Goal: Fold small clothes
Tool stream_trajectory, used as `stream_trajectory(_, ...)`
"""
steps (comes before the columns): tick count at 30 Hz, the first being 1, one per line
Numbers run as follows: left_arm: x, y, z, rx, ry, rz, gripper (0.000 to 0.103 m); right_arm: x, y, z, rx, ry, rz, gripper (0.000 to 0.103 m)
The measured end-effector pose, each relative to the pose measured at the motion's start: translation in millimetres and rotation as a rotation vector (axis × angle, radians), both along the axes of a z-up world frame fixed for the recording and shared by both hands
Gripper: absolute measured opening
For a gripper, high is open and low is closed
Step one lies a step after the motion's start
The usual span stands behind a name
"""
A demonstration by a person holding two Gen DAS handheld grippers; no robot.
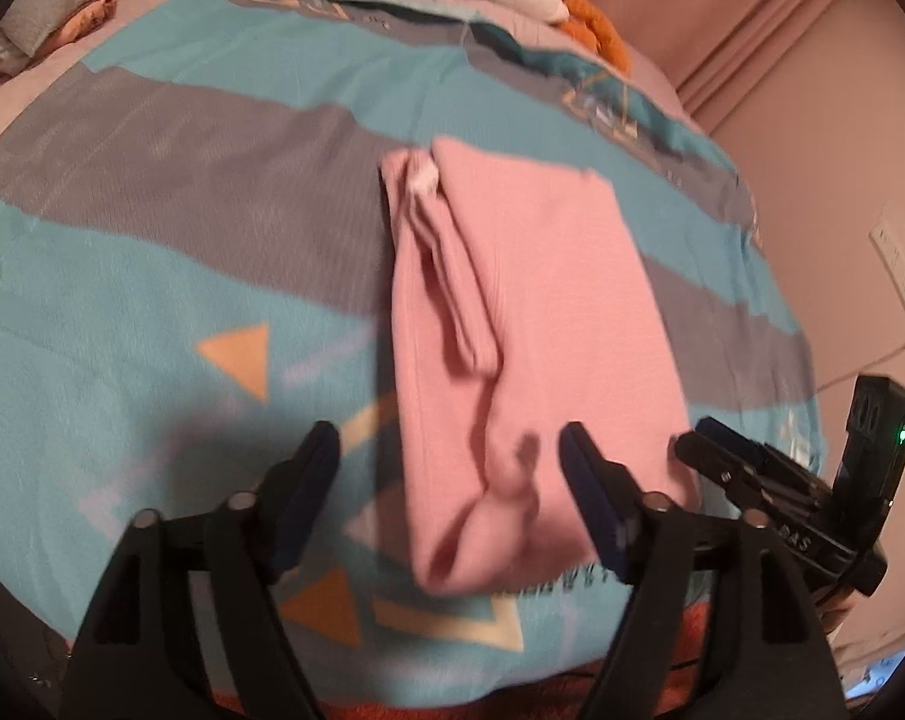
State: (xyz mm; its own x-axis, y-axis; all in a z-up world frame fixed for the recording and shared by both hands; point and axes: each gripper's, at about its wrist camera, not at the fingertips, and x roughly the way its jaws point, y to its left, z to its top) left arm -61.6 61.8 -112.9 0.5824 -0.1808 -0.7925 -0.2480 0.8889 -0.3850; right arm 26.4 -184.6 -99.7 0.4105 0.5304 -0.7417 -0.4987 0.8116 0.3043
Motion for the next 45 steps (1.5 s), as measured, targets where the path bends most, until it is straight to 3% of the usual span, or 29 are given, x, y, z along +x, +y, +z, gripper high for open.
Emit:
stream_trajectory(1,3,2,0,-0.013,-0.010,0.002,0.082,3,0,2,0.010,-0.003,-0.005,0.075)
stream_trajectory(8,34,9,-20,-0.160,0.028,-0.021,0.081,32,12,1,0.096,0.044,0.023,0.075)
stream_trajectory(14,50,8,-26,-0.173,0.053,-0.021,0.076,46,35,-17,0.126,0.144,0.082,0.075)
stream_trajectory(18,57,7,-28,-0.189,0.060,-0.032,0.062,51,42,-24,0.146,0.171,0.100,0.074)
stream_trajectory(21,60,2,-30,-0.206,0.065,-0.058,0.048,53,44,-25,0.159,0.183,0.094,0.064)
stream_trajectory(26,60,-8,-22,-0.141,0.054,-0.065,0.034,49,40,-19,0.187,0.162,0.112,0.030)
stream_trajectory(32,56,-29,6,-0.010,-0.006,-0.078,0.032,42,35,8,0.187,0.065,0.110,0.025)
stream_trajectory(45,82,-76,49,0.025,-0.129,-0.146,0.033,57,-6,53,0.184,-0.095,0.038,0.025)
